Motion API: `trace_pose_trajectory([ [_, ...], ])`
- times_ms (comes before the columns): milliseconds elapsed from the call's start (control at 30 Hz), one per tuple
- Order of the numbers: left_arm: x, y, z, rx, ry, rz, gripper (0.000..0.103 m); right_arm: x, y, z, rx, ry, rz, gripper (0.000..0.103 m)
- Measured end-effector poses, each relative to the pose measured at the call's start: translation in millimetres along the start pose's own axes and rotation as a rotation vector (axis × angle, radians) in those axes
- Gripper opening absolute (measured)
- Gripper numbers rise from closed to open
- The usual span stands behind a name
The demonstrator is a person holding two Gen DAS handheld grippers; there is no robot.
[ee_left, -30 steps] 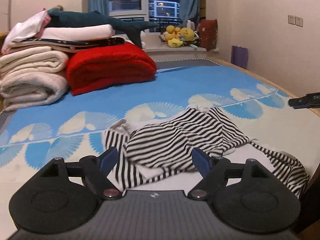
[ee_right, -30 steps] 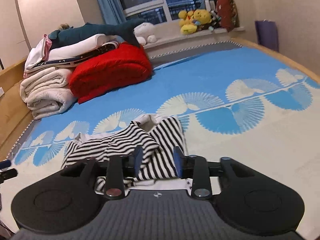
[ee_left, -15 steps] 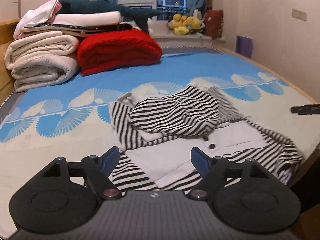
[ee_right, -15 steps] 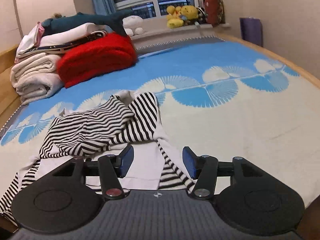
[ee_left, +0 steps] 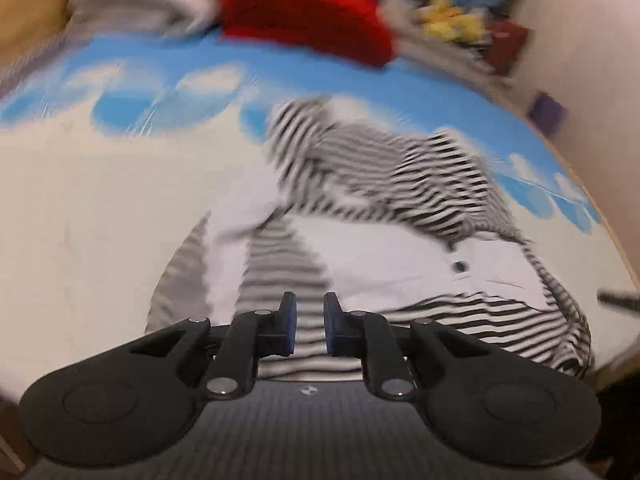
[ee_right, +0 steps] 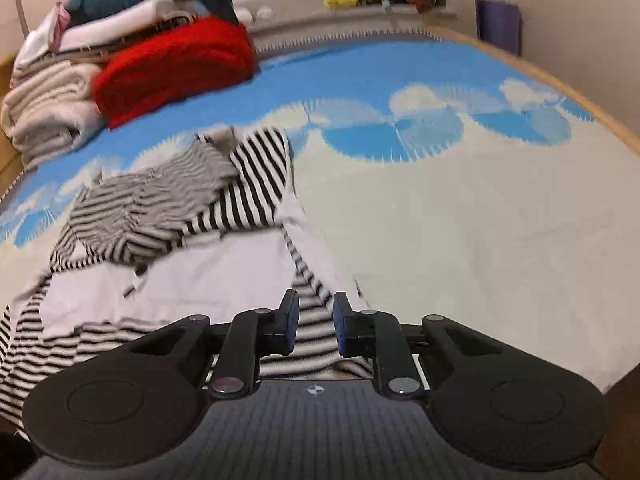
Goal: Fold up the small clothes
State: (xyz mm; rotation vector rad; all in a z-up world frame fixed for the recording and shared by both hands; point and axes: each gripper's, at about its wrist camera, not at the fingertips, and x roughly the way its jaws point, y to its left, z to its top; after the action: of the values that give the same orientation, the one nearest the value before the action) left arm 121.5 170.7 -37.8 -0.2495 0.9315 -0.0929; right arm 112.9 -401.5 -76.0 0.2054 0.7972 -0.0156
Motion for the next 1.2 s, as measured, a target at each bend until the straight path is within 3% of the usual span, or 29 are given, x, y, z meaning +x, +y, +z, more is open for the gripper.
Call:
trace_pose_trajectory([
  [67, 14, 19, 0, -0.097, 0.083, 0.060, 0.018, 8, -7, -2, 0.025, 0.048, -0.009, 0.021],
  [133, 24, 34, 0, -0.172, 0.147, 0.108, 0.021, 18, -16, -6, 0.063, 0.109, -0.031, 0.031],
  [200, 30, 43, -1, -0.219, 0.179, 0.137, 0.035, 29, -24, -9, 0.114, 0.172, -0.046, 0.039],
  [267, 33, 52, -2, -0.262, 0.196, 0.164, 0.048, 40, -31, -15, 0.148, 0.238, -0.078, 0.041],
  [367, 39, 61, 0, -0.305, 0.223, 0.194, 0.053, 50, -35, -21, 0.163, 0.292, -0.126, 0.043],
  [467, 46, 58, -2, -0.281, 0.245, 0.216, 0.061, 52, -37, -24, 0.162, 0.307, -0.159, 0.048],
  [533, 48, 58, -3, -0.267, 0.245, 0.254, 0.061, 54, -39, -27, 0.164, 0.328, -0.174, 0.048],
  [633, 43, 61, 3, -0.267, 0.191, 0.270, 0.062, 55, -39, -28, 0.159, 0.332, -0.187, 0.048],
  [767, 46, 54, 11, -0.164, 0.195, 0.306, 0.078, 57, -39, -29, 0.143, 0.352, -0.199, 0.049],
  [967, 71, 62, 7, -0.101, 0.319, 0.323, 0.078, 63, -36, -29, 0.114, 0.378, -0.212, 0.049],
  [1100, 84, 61, 0, -0.062, 0.388, 0.248, 0.078, 65, -35, -29, 0.098, 0.382, -0.212, 0.049],
  [1167, 87, 53, -5, 0.004, 0.392, 0.259, 0.077, 66, -33, -29, 0.086, 0.382, -0.200, 0.044],
  [1200, 87, 51, -7, 0.028, 0.388, 0.263, 0.071, 67, -31, -29, 0.078, 0.381, -0.191, 0.035],
])
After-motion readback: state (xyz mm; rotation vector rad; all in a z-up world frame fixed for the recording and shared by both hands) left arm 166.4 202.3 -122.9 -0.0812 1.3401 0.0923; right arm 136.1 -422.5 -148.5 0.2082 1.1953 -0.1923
